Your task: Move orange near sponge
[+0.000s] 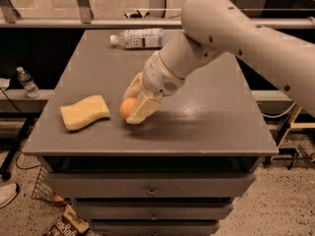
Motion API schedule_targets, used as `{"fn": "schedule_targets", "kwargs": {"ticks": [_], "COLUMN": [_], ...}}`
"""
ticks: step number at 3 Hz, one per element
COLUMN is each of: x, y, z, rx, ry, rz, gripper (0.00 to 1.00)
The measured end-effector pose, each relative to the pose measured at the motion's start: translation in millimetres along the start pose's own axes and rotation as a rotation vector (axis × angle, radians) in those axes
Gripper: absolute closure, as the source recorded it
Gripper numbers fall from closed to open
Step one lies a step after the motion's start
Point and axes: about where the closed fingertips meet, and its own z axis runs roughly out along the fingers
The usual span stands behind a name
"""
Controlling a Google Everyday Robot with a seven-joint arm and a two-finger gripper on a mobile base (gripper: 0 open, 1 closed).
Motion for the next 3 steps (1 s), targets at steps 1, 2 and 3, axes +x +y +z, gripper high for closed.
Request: {"fn": "schedule_targets", "kwargs": {"ticks": [1, 2, 3], "x": [-14, -18, -17], "y": [2, 2, 3], "z": [14, 24, 35], "rx": [-0.036, -0.061, -0.084], "ry": [-0.028, -0.044, -0.058], "rz": [-0.029, -0.034, -0.025], "gripper": [1.0, 1.0, 1.0]}}
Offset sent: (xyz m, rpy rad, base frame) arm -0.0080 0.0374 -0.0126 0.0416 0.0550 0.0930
